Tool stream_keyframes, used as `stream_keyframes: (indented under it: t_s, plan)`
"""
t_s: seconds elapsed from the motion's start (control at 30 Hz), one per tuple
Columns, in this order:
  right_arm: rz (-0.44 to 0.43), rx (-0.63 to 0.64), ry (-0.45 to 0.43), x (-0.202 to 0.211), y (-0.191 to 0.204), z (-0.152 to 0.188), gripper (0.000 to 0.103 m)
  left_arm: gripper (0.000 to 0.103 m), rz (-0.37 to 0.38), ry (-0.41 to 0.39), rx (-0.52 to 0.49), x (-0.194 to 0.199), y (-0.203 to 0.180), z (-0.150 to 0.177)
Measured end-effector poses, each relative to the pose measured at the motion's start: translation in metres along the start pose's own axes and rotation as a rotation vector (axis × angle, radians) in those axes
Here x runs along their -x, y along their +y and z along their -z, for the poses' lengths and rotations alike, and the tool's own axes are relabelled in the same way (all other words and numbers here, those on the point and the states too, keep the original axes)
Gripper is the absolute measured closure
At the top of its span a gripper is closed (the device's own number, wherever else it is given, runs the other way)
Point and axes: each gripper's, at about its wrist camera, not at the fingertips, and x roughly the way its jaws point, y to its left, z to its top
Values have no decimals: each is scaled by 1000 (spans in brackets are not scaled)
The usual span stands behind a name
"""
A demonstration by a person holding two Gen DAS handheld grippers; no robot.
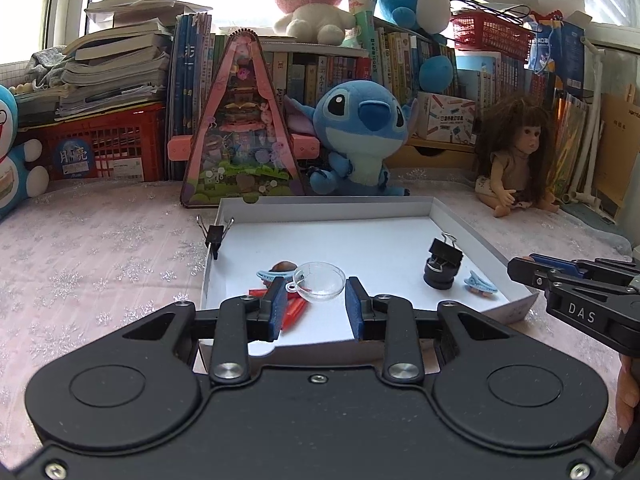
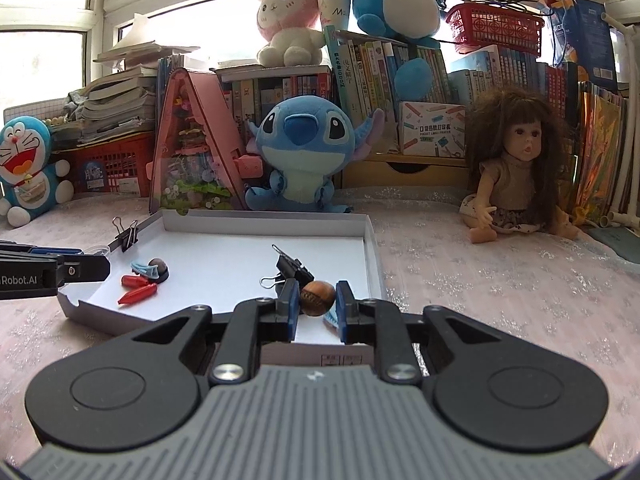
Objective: Organize rigid objects
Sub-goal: 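Carry the clear dome over the tray while the right gripper carries the acorn there, then release the dome onto the red items while the right gripper drops the acorn beside the binder clip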
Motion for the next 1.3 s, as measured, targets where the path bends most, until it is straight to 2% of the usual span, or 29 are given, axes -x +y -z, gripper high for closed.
stream_keyframes:
  t_s: [0.6,1.3]
  plan:
    - [-6,-20,76,-43,2,1,79,73,-30,38,2,-36,9,-3]
    - [-2,-20,127,-64,6,2,79,73,-35,86,-7,-64,5,1]
